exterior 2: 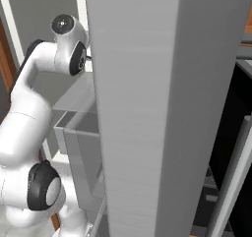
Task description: Place the tupperware containing the shrimp and carrot meal in the microwave. Close the microwave door and press the start button to reheat the meal.
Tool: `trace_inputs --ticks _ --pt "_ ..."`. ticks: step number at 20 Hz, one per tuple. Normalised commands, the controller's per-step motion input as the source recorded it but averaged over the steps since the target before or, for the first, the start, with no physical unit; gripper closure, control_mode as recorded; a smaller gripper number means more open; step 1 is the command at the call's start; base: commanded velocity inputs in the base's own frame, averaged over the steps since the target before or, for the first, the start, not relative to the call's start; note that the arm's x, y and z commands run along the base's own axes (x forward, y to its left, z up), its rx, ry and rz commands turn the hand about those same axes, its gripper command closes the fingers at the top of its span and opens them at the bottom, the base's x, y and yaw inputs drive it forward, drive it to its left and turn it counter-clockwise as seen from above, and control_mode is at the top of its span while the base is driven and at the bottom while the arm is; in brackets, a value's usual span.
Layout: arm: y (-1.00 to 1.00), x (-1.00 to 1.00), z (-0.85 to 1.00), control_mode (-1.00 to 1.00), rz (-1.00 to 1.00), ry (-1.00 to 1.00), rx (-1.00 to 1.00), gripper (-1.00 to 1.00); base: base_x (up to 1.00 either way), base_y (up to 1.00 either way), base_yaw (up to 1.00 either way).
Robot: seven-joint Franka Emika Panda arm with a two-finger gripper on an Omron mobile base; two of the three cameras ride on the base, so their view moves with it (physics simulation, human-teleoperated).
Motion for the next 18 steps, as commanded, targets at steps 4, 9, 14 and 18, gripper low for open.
trace_inputs --ticks 4,9,14,18 --pt "0.0 -1.0 0.08 -1.0 0.0 -0.01 0.05 1.0 0.0 0.0 0.0" --pt "0.0 -1.0 0.1 -1.0 -0.02 0.04 0.0 1.0 0.0 0.0 0.0" --pt "0.0 -1.0 -0.32 -1.0 -0.08 0.13 0.0 1.0 0.0 0.0 0.0" --pt "-0.01 -1.0 -0.64 -1.0 -0.1 0.1 0.0 1.0 0.0 0.0 0.0"
